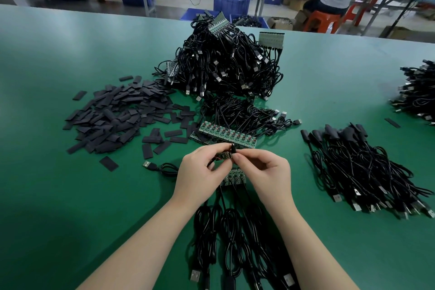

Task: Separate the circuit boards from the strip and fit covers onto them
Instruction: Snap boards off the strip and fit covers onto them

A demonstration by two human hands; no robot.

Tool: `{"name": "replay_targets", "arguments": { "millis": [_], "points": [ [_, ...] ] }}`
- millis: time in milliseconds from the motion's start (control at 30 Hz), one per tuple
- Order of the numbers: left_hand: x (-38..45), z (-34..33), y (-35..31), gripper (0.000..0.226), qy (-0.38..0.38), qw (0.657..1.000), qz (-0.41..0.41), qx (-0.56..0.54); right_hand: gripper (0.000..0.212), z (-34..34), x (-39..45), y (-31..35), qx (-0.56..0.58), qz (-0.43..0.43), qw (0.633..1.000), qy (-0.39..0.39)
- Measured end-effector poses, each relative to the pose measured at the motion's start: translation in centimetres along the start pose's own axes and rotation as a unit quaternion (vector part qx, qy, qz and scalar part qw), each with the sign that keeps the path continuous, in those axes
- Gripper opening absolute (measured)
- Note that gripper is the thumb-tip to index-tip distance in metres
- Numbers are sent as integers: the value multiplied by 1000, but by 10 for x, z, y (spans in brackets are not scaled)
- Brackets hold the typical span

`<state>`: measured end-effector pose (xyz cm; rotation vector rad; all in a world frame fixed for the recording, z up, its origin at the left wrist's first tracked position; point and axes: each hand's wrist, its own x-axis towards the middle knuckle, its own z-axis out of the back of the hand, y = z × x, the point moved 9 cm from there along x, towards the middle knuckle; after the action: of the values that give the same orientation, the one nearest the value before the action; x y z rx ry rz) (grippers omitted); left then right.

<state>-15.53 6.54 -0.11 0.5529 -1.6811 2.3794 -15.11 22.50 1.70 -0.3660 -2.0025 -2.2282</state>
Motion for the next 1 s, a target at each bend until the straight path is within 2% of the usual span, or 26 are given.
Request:
{"name": "replay_targets", "arguments": {
  "millis": [1000],
  "points": [
    [0,0,-5,38,-9,998,-40,48,26,-1,0,-5,-10,-2,1000,-10]
  ]
}}
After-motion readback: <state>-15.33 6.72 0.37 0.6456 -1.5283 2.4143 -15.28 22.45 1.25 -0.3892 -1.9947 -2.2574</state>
